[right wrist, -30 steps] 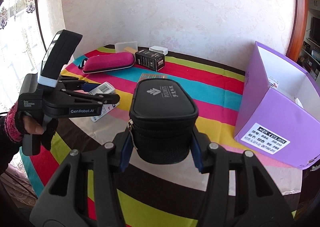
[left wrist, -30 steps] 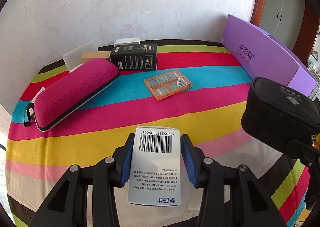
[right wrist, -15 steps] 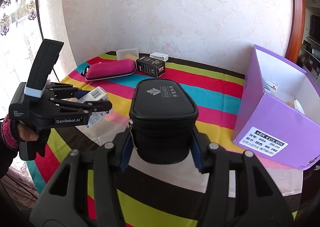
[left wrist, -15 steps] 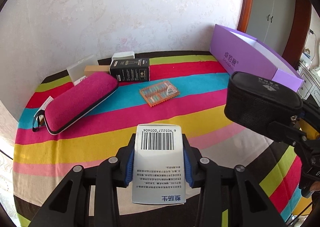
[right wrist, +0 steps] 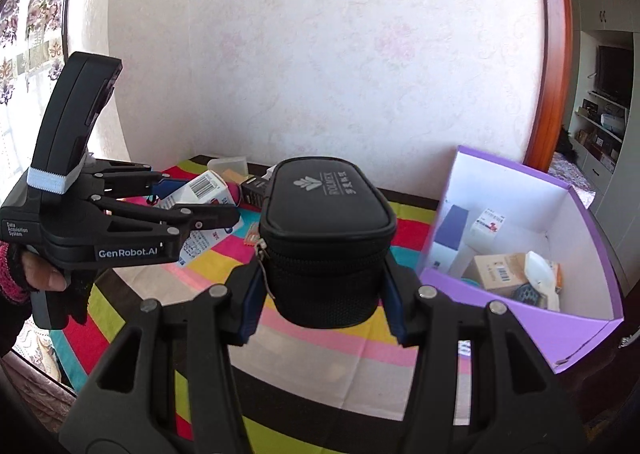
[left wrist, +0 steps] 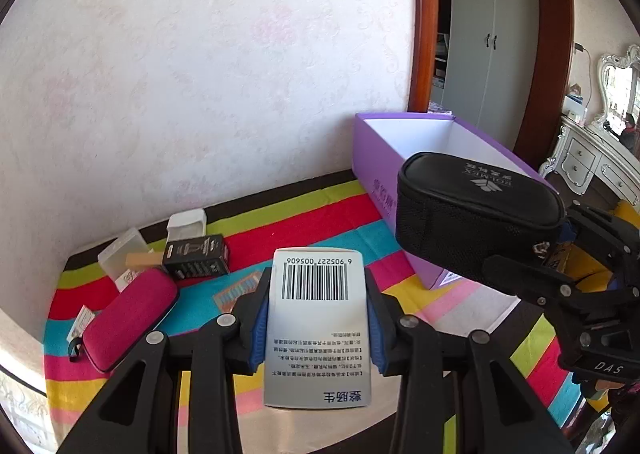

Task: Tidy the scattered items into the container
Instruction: 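Carry the white medicine box and black pouch over the purple box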

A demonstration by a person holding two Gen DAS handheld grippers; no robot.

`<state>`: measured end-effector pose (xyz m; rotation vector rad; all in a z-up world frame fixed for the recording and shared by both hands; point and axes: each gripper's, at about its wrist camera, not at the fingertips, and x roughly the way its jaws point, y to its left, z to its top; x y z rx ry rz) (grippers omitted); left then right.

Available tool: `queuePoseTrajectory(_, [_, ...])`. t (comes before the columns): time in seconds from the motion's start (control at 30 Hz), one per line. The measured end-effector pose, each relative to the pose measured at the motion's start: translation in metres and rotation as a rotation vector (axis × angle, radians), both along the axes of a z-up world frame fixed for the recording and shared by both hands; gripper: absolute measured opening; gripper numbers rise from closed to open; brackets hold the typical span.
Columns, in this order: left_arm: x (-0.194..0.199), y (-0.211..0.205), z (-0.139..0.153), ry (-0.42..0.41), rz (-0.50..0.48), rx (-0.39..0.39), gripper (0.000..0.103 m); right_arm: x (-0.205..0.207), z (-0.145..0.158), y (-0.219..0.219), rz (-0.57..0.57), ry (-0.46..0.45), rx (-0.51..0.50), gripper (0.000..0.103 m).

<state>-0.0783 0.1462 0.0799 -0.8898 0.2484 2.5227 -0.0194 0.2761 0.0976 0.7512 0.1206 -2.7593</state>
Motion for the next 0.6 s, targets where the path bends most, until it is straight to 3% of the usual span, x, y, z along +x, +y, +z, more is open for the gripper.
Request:
queuePoseTrajectory(0.3, [-0.012, 0.079, 0.041, 0.026, -0.120, 0.025, 0.040, -0.006, 0.016, 0.070, -0.117, 0.034, 0.014, 0.053])
queuePoseTrajectory(0.6, [-0.030, 0.150, 0.041, -0.042, -0.194, 0.064, 0.040, -0.040, 0.006, 0.144, -0.228, -0.010, 0.030, 0.053])
